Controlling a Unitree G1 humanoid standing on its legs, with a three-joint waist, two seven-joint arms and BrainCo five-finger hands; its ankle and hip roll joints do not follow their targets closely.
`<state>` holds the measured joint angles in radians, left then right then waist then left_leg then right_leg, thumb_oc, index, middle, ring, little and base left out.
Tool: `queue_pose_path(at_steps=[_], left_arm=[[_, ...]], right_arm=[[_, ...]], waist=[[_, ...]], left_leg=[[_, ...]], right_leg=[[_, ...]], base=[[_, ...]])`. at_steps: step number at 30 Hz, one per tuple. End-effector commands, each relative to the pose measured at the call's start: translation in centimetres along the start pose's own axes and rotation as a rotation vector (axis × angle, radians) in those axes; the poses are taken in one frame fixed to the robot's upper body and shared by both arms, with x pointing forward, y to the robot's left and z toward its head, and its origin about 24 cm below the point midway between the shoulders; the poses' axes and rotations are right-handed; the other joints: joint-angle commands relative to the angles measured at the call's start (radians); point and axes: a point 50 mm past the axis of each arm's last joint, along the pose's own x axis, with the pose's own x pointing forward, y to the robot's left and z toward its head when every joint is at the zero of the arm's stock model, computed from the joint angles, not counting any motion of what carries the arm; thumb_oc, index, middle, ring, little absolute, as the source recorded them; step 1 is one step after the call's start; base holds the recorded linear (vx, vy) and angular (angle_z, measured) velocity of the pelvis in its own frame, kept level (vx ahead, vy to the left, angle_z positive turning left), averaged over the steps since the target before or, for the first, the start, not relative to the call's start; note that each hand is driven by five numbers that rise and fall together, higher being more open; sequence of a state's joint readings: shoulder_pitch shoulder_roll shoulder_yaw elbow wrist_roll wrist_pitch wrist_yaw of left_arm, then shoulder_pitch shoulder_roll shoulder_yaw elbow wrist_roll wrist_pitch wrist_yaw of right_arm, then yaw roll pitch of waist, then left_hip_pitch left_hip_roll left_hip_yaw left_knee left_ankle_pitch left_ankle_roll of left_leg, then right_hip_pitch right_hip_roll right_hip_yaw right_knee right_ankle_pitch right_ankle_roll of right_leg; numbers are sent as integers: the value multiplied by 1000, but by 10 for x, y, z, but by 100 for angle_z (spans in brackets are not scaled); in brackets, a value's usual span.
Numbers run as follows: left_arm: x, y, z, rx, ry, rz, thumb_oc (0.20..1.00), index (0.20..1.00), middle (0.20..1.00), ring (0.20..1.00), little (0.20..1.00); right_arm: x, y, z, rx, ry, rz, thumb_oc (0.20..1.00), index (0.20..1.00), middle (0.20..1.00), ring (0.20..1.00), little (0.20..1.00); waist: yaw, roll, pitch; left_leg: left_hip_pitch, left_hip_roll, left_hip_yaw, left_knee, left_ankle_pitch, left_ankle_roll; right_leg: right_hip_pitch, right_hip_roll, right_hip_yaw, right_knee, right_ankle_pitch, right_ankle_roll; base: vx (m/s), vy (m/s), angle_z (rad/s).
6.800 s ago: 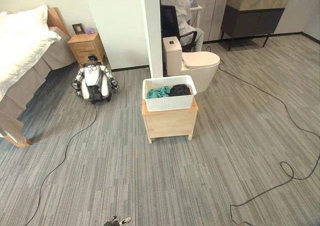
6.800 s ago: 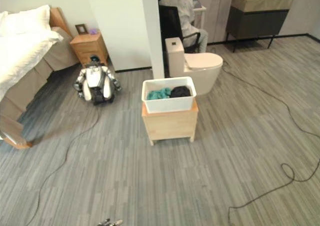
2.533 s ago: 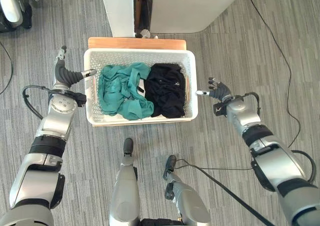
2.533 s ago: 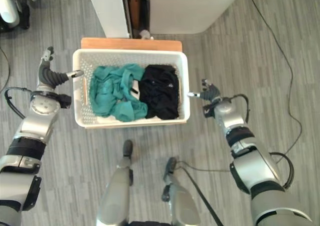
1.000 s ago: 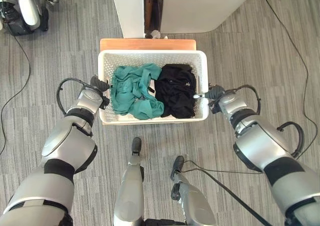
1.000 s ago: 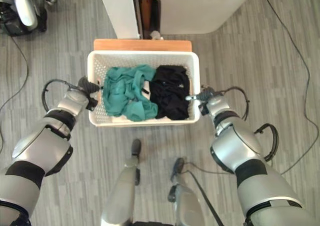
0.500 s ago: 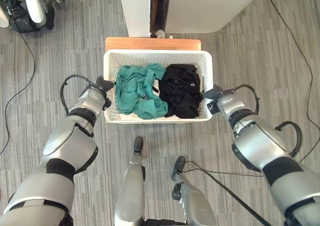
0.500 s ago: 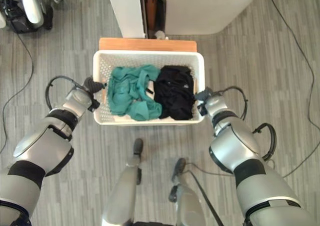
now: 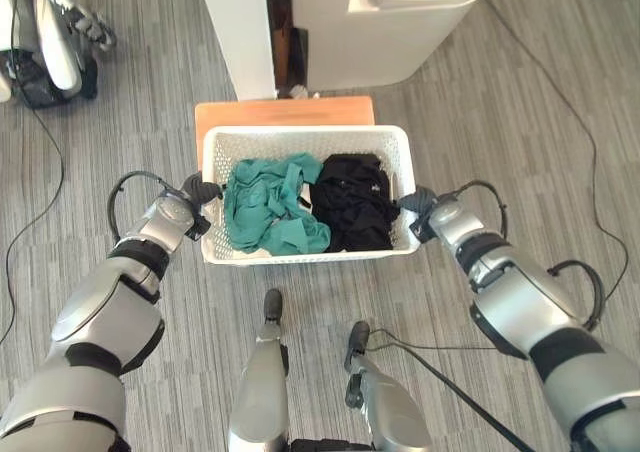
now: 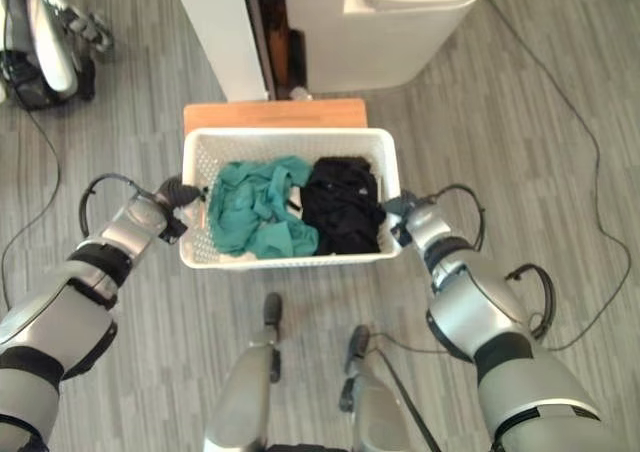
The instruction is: Grab the laundry basket,head to the washer,open it,put in the laundry and shut it.
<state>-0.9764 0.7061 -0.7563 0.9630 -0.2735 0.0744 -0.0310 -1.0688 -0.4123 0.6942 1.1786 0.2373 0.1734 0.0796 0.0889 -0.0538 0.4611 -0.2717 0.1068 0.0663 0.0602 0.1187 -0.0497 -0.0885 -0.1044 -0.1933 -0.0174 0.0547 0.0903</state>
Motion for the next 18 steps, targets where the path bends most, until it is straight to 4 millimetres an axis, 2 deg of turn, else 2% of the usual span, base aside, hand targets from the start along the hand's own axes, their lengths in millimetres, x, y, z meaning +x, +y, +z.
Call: queue_pose_path(at_steps=[1, 3, 5, 10, 11, 18], left_arm=[[-9, -12, -32, 4, 56, -37, 200, 200, 200, 200, 200], [-21, -20, -37, -28, 2, -84, 200, 200, 200, 200, 200], [-26, -22, -40, -37, -5, -94, 200, 200, 200, 200, 200], [-26, -22, -40, -37, -4, -94, 200, 200, 200, 200, 200], [-40, -47, -54, -84, 2, -172, 200, 200, 200, 200, 200], [-45, -56, -52, -73, -19, -209, 200, 200, 200, 200, 200]], right_arm=[[-6, -16, -16, -63, -18, -13, 200, 200, 200, 200, 200], [-14, -16, -29, -73, -50, 11, 200, 200, 200, 200, 200], [-17, -18, -37, -65, -48, 14, 200, 200, 200, 200, 200], [-17, -18, -37, -65, -48, 14, 200, 200, 200, 200, 200], [-40, -27, -89, -10, 14, 2, 200, 200, 200, 200, 200], [-63, -37, -122, 30, 58, -32, 200, 200, 200, 200, 200]], waist=[[-24, 0, -179], [-34, 3, -216], [-36, 6, -228], [-36, 6, -228], [-60, 29, -303], [-76, 45, -350]], left_leg=[[43, 44, -41, -25, -57, -18], [80, 49, -28, -33, -66, -18], [93, 50, -24, -37, -69, -18], [94, 50, -24, -37, -69, -18], [158, 47, -16, -64, -81, -17], [196, 43, -12, -80, -90, -14]], right_leg=[[-39, -51, 0, 43, -36, 47], [-10, -51, 6, 33, -44, 47], [0, -51, 7, 30, -46, 47], [1, -51, 7, 30, -46, 47], [53, -55, 3, 20, -63, 50], [82, -57, 0, 14, -72, 52]], base=[[47, -4, -9], [87, -12, -14], [55, -4, -14], [28, -4, 0], [158, -18, -3], [45, -9, -8]])
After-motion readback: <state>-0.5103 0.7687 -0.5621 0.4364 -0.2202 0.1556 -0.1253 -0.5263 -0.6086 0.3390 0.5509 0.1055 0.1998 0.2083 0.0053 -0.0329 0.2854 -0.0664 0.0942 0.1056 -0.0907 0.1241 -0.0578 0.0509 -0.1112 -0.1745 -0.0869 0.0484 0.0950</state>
